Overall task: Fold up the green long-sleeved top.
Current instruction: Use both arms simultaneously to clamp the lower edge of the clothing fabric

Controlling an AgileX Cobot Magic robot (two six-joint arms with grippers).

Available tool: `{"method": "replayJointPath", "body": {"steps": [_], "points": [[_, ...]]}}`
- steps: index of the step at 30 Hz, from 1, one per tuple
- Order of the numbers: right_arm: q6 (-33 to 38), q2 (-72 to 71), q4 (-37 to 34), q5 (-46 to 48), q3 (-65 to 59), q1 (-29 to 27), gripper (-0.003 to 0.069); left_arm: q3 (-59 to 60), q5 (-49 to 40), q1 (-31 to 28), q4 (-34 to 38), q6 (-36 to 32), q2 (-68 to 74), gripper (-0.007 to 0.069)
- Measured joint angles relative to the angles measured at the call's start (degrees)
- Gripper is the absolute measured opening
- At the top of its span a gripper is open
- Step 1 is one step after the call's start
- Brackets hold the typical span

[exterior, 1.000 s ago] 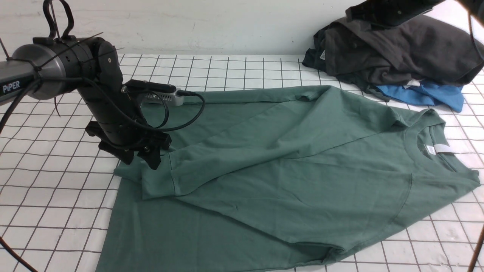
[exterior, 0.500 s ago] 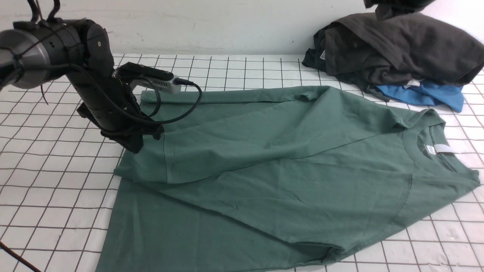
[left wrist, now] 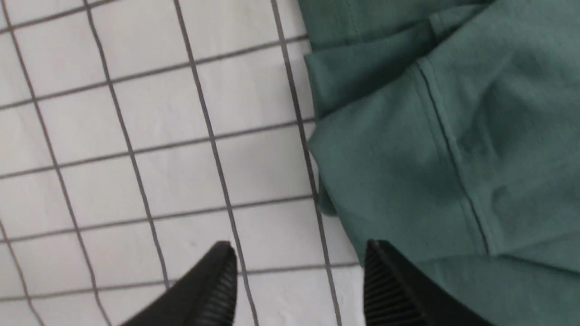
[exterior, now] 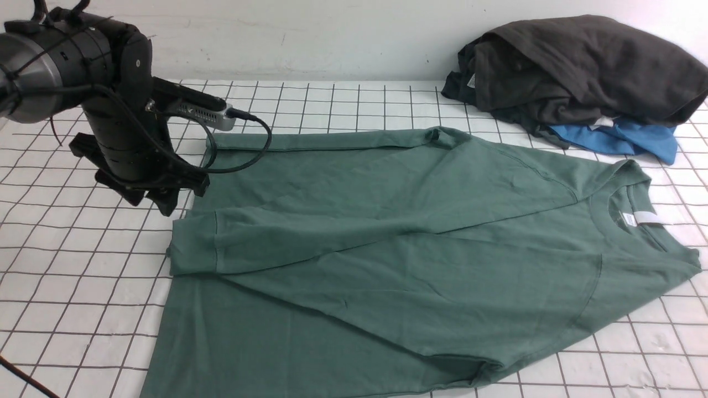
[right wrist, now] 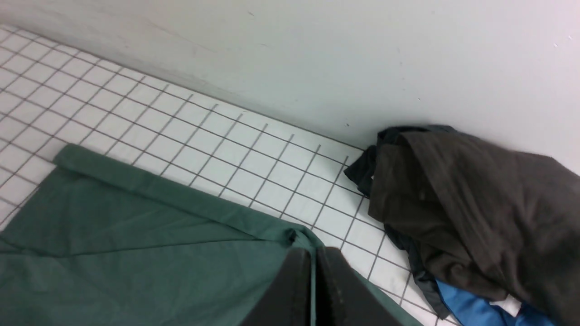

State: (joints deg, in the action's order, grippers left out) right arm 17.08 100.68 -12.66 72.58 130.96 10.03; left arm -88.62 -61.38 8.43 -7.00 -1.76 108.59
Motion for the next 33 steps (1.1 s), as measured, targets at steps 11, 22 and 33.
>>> {"method": "replayJointPath", "body": {"steps": [11,22,33], "points": [[16.59,-11.32,-6.83,0.27,-26.08,5.83,0.0010,22.16,-4.89,17.30,6.24,-28.13,-12.39,0.0459],[28.13,-21.42,-13.29,-6.33,-60.78,5.83,0.0010,39.60,11.55,18.23,-3.51,-32.36,-12.03,0.0385],[29.11,-24.43,-15.33,-8.16,-62.11,5.83,0.0010,41.27,13.36,18.23,2.05,-33.46,-11.78,0.0328]]}}
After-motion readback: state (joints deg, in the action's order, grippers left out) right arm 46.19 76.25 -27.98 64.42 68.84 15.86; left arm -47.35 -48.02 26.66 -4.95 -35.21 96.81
